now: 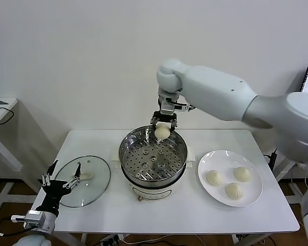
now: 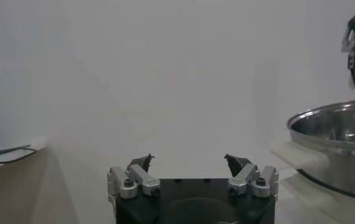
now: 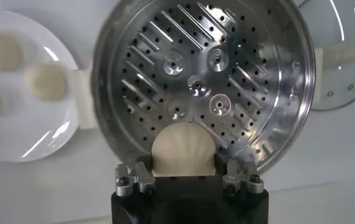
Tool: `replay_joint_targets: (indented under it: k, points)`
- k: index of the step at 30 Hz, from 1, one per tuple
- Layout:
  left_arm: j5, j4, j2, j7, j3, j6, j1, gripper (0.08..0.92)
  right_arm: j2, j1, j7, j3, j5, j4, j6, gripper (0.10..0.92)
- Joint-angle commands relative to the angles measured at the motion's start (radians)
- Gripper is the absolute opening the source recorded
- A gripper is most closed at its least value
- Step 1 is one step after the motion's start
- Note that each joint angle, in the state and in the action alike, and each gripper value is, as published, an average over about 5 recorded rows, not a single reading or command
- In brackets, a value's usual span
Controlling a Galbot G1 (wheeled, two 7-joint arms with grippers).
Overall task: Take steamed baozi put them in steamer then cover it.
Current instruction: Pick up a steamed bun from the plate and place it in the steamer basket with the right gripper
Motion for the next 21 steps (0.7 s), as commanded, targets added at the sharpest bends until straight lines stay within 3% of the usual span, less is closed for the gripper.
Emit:
replay_joint_targets:
  k: [1, 12, 21]
  points:
    - [-0.002, 0.000, 0.000, 0.002, -0.012, -0.002, 0.003, 0.823, 0.070, -0.078, 0.036, 0.042, -0.070, -0.115, 0.029, 0.662]
    - [-0.008, 0.002, -0.001, 0.006, -0.020, -0.005, 0.005, 0.823, 0.094, -0.110, 0.046, 0.058, -0.120, -0.168, 0.037, 0.662]
    - [-0.012, 0.005, -0.002, 0.007, -0.021, -0.005, 0.006, 0.823, 0.057, -0.091, 0.049, 0.044, -0.065, -0.090, -0.017, 0.811]
